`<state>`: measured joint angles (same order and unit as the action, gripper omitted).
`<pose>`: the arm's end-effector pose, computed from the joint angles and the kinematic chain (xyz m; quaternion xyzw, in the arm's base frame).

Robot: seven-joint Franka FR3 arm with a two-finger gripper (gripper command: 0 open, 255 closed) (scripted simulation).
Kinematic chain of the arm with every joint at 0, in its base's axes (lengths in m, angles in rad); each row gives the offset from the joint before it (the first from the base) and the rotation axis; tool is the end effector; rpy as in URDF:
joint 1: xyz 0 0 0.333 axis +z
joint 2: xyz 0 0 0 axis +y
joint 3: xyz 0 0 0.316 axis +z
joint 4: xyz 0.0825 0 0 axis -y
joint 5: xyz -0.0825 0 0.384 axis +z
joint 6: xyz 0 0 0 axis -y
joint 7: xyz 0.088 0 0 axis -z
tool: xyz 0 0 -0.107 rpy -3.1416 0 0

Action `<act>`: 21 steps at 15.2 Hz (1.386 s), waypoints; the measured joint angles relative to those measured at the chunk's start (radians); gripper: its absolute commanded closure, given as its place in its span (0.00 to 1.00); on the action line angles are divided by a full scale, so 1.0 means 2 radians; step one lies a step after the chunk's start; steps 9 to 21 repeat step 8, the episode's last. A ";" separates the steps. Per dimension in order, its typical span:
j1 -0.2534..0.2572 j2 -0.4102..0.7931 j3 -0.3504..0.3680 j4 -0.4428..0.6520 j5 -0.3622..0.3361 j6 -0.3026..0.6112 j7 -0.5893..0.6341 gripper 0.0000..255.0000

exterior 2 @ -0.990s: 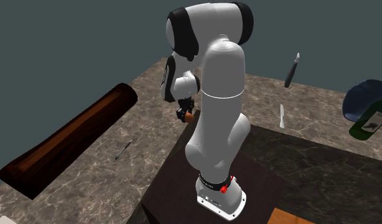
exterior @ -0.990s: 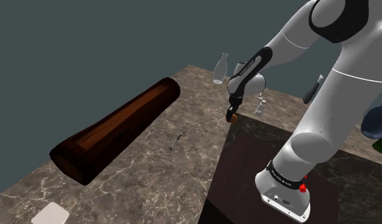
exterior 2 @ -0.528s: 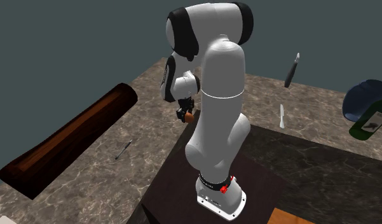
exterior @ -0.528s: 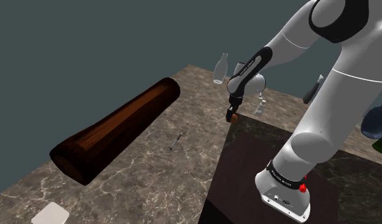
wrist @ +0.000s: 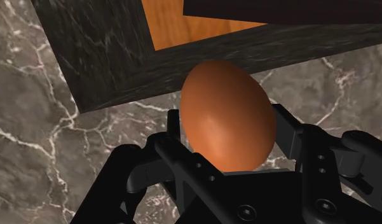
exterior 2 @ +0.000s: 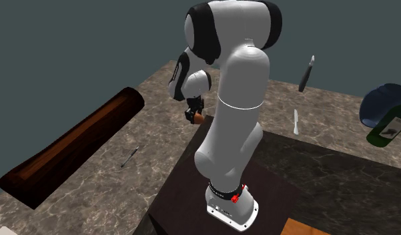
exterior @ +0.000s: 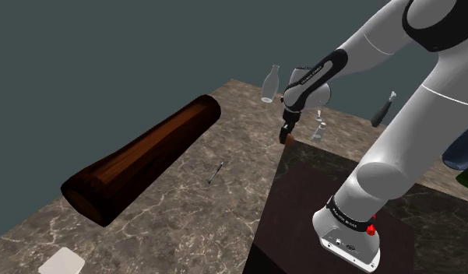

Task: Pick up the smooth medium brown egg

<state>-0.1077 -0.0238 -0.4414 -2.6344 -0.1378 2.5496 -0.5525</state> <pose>0.3610 -0.2177 0.2484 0.9972 0.0602 -0.0431 0.0105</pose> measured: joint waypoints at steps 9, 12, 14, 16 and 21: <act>-0.003 -0.055 0.003 0.012 -0.024 -0.064 0.016 1.00; -0.003 -0.055 0.003 0.012 -0.024 -0.064 0.016 1.00; -0.003 -0.055 0.003 0.012 -0.024 -0.064 0.016 1.00; -0.003 -0.055 0.003 0.012 -0.024 -0.064 0.016 1.00; -0.003 -0.055 0.003 0.012 -0.024 -0.064 0.016 1.00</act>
